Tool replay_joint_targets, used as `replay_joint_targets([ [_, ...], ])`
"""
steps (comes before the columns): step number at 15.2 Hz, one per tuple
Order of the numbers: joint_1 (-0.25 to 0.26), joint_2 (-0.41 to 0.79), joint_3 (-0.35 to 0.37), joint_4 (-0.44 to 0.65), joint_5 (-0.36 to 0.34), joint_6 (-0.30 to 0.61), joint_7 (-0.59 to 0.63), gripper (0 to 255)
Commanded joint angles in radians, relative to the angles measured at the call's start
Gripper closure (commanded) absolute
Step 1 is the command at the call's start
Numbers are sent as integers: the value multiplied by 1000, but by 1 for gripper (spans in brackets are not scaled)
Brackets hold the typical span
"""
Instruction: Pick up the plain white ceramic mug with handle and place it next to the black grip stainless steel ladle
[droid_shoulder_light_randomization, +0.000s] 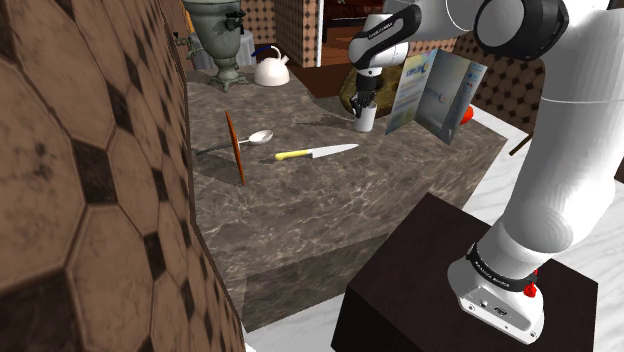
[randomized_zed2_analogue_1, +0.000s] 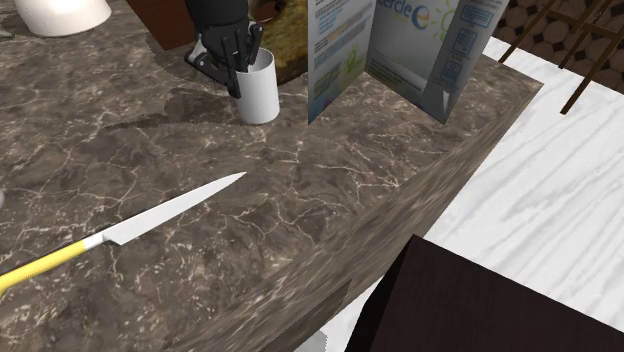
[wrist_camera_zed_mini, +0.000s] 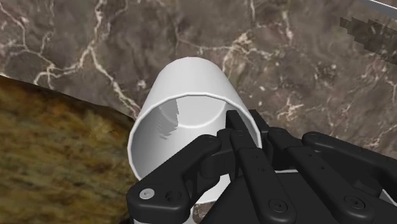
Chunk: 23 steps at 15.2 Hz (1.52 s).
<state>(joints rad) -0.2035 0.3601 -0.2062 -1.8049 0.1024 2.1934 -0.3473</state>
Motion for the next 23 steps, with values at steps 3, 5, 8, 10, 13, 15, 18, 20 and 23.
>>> replay_joint_targets([
  [3, 1, -21, -3, 20, -7, -40, 4, 255],
  [5, 2, -32, -4, 32, -10, -63, 7, 255],
  [8, 3, -46, -6, 53, -15, -98, 10, 255],
  [10, 4, -55, -7, 68, -17, -122, 12, 255],
  [13, 4, -67, -8, 92, -21, -158, 15, 255],
  [15, 4, -75, -9, 109, -24, -182, 17, 255],
  [18, 4, -84, -10, 137, -27, -219, 19, 255],
  [20, 4, -89, -11, 157, -28, -244, 20, 255],
  [23, 4, -95, -12, 190, -30, -282, 22, 255],
])
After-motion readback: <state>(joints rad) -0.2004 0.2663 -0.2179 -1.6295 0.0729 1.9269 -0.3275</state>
